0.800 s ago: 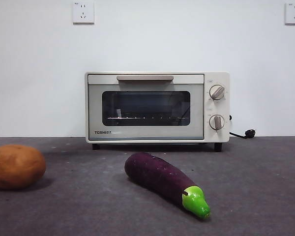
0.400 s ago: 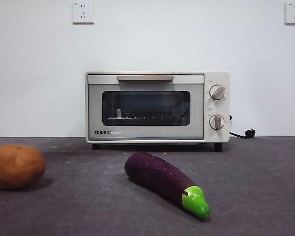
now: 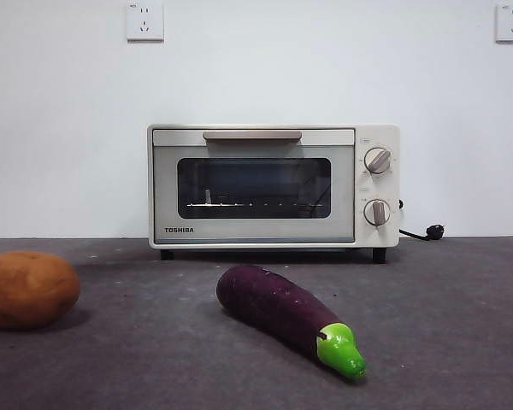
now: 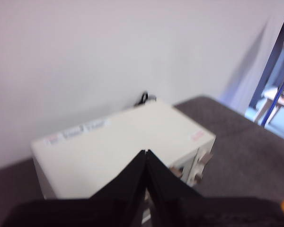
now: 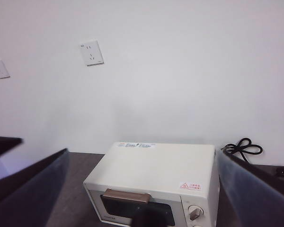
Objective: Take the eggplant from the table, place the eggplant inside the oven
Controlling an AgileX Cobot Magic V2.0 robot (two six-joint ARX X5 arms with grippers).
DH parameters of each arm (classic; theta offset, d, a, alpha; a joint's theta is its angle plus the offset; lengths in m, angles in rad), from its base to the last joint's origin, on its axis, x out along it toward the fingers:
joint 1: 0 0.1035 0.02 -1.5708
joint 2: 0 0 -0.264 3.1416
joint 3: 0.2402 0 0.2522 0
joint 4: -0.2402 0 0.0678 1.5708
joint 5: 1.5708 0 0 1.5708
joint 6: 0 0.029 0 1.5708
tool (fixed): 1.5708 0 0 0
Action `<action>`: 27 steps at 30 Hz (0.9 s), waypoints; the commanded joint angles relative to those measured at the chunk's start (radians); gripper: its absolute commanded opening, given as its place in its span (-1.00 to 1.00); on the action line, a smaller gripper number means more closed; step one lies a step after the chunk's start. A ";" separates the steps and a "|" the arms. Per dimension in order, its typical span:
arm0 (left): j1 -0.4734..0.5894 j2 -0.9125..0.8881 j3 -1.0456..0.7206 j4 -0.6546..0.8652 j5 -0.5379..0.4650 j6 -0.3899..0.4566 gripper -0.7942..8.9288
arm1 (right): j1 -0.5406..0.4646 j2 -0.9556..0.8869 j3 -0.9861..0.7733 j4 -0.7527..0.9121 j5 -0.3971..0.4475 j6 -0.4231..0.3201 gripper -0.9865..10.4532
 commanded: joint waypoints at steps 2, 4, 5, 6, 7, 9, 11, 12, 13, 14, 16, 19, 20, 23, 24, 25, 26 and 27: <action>-0.008 0.079 0.001 0.030 0.004 0.013 -0.85 | 0.002 0.000 0.005 -0.005 -0.005 0.010 0.39; -0.015 0.118 0.001 0.041 0.005 0.018 -0.85 | 0.002 0.001 0.005 -0.017 -0.006 0.010 0.39; -0.019 0.139 0.001 0.050 0.004 0.027 -0.85 | 0.002 0.002 0.005 -0.023 -0.006 0.010 0.39; -0.024 0.159 0.001 0.054 0.004 0.037 -0.85 | 0.002 0.003 0.005 -0.027 -0.007 0.010 0.38; -0.027 0.174 0.001 0.058 0.004 0.042 -0.85 | 0.002 0.004 0.005 -0.031 -0.007 0.010 0.38; -0.041 0.212 0.001 0.067 0.004 0.058 -0.85 | 0.002 0.008 0.005 -0.036 -0.007 0.010 0.38; -0.055 0.245 0.001 0.073 0.004 0.063 -0.85 | 0.002 0.010 0.005 -0.041 -0.006 0.011 0.38; -0.063 0.262 0.001 0.077 0.004 0.070 -0.85 | 0.002 0.011 0.005 -0.042 -0.007 0.011 0.38; -0.069 0.277 0.001 0.081 0.004 0.079 -0.85 | 0.002 0.014 0.005 -0.042 -0.006 0.014 0.38; -0.077 0.294 0.001 0.085 0.003 0.087 -0.85 | 0.002 0.016 0.005 -0.043 -0.008 0.014 0.38; -0.090 0.323 0.001 0.093 0.003 0.095 -0.85 | 0.002 0.017 0.005 -0.047 -0.008 0.014 0.38; -0.108 0.366 0.001 0.120 0.002 0.096 -0.85 | 0.003 0.021 0.005 -0.050 -0.007 0.014 0.38; -0.112 0.378 0.001 0.129 0.000 0.095 -0.85 | 0.006 0.022 0.005 -0.054 -0.007 0.014 0.38; -0.124 0.413 0.001 0.155 -0.004 0.096 -0.85 | 0.018 0.023 0.005 -0.075 -0.007 0.013 0.38; -0.128 0.425 0.001 0.163 -0.004 0.096 -0.85 | 0.021 0.023 0.005 -0.081 -0.007 0.013 0.38; -0.130 0.435 0.001 0.167 -0.004 0.097 -0.85 | 0.021 0.023 0.005 -0.085 -0.007 0.013 0.38; -0.132 0.446 0.001 0.171 -0.004 0.098 -0.85 | 0.021 0.024 0.005 -0.089 -0.007 0.013 0.38; -0.135 0.455 0.001 0.172 -0.004 0.099 -0.85 | 0.021 0.027 0.005 -0.090 -0.007 0.013 0.38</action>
